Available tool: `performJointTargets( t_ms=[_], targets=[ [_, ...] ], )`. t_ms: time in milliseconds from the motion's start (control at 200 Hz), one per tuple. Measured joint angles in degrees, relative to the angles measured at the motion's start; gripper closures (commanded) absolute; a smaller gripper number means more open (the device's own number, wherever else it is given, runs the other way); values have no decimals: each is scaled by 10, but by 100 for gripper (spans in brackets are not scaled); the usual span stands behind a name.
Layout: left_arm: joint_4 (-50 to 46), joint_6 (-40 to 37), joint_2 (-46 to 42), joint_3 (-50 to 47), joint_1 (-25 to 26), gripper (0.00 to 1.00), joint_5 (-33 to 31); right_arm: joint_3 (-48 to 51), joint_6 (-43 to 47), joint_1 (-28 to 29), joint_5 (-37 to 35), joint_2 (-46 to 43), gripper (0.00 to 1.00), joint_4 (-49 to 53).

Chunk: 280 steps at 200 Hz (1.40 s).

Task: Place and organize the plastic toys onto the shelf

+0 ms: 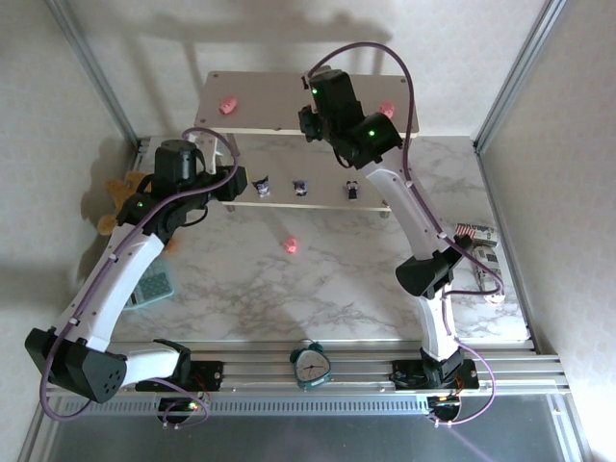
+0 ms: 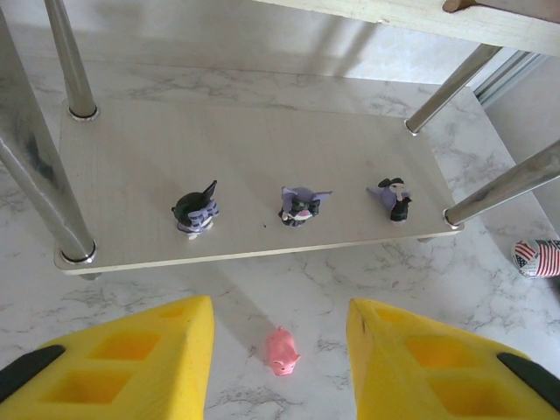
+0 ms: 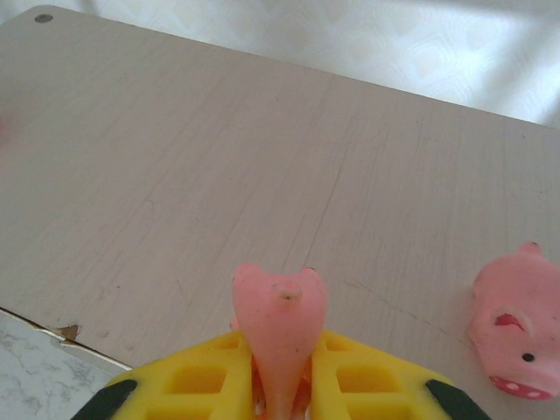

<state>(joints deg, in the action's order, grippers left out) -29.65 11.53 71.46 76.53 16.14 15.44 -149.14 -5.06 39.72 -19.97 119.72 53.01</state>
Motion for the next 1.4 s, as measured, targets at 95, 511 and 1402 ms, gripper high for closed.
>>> performJointTargets(
  t_ms=[95, 511, 1402],
  targets=[
    [0, 0, 0, 0, -1, 56, 0, 0, 2, 0, 0, 2, 80, -1],
    [-2, -4, 0, 0, -6, 56, 0, -23, 17, 0, -12, 24, 79, -6],
    [-2, -9, 0, 0, -16, 56, 3, -40, 34, -1, -26, 56, 63, -37]
  ],
)
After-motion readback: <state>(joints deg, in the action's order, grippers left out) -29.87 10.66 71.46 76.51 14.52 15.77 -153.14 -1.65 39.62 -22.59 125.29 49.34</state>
